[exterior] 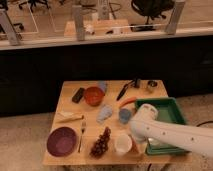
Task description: Place apple in paper cup
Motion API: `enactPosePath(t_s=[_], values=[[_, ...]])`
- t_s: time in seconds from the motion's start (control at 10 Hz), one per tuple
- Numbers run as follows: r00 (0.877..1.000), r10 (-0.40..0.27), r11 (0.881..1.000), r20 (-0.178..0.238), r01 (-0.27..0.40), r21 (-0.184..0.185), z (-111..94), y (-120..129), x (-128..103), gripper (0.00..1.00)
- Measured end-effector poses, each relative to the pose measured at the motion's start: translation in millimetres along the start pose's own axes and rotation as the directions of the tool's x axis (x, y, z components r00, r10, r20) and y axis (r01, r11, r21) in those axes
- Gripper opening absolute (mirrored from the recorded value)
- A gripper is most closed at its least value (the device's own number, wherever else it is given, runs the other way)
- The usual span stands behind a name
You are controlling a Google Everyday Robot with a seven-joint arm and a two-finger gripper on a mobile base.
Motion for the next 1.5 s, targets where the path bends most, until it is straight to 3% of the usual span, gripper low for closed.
enactPosePath(t_s=[0.3, 0.6, 0.8, 1.2, 1.5], values=[[1.0, -0.009, 1.0, 0.013, 0.009, -0.005, 4.2, 2.0, 0.8, 0.39], [0.999, -0.022, 1.0, 0.049, 0.022, -0.004, 3.4, 4.0, -2.8, 0.26], [0.996, -0.034, 0.999, 0.086, 0.034, 0.007, -4.6, 3.9, -7.3, 0.1], [0.982, -0.06, 0.998, 0.179, 0.054, 0.039, -30.2, -0.6, -14.5, 0.09], [0.974, -0.065, 0.997, 0.215, 0.054, 0.06, -43.0, -5.1, -16.3, 0.09]])
